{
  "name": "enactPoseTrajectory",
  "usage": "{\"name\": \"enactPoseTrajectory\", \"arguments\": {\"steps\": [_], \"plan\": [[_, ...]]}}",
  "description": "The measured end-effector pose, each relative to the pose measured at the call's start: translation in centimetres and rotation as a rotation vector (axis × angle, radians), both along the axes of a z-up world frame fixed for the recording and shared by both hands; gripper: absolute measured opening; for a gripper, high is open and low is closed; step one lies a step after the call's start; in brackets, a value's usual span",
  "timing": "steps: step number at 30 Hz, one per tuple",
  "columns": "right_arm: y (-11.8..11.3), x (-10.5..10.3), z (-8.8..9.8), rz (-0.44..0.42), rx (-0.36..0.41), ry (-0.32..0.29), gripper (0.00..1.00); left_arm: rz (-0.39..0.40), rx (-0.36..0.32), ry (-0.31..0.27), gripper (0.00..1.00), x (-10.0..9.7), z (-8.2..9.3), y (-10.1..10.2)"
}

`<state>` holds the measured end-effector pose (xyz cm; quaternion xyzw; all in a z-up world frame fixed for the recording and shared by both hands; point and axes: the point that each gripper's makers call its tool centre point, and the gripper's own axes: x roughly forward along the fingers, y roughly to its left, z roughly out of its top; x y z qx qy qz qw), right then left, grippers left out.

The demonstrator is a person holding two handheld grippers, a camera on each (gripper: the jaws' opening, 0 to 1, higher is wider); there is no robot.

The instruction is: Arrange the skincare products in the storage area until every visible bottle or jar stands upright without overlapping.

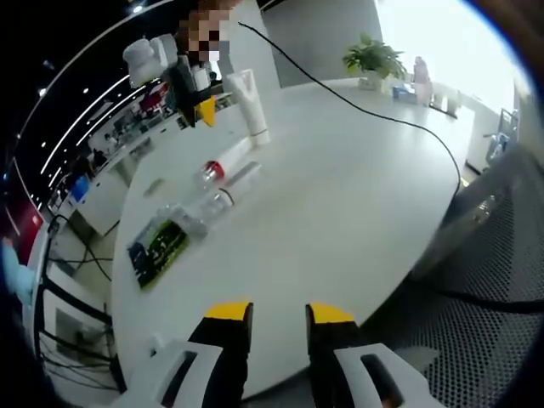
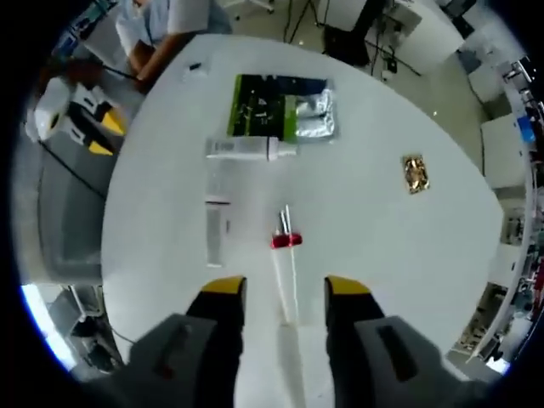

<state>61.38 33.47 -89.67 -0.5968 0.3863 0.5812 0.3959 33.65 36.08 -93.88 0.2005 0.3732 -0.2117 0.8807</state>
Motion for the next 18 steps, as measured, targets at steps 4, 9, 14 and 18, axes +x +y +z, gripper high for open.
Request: {"name": "enactPoseTrajectory", "arguments": {"steps": [4,9,14,18], "plan": [[0.1,-0.1,-2.2,-0.002,-0.033,0.003,0.37,0.004,0.003,0.004,0.26,0.0,-0.1,0.1],[-0.3,0.7,-5.1,0.000,-0.076,-0.024,0.37,0.005,0.008,0.010,0.26,-0.1,-0.2,0.3],[-1.3,1.3,-7.4,0.015,-0.124,-0.031,0.37,0.011,0.012,0.015,0.26,0.0,-0.4,0.4],[-1.4,1.9,-8.4,0.023,-0.129,-0.034,0.35,0.012,0.012,0.014,0.25,0.0,-0.3,0.5]]}}
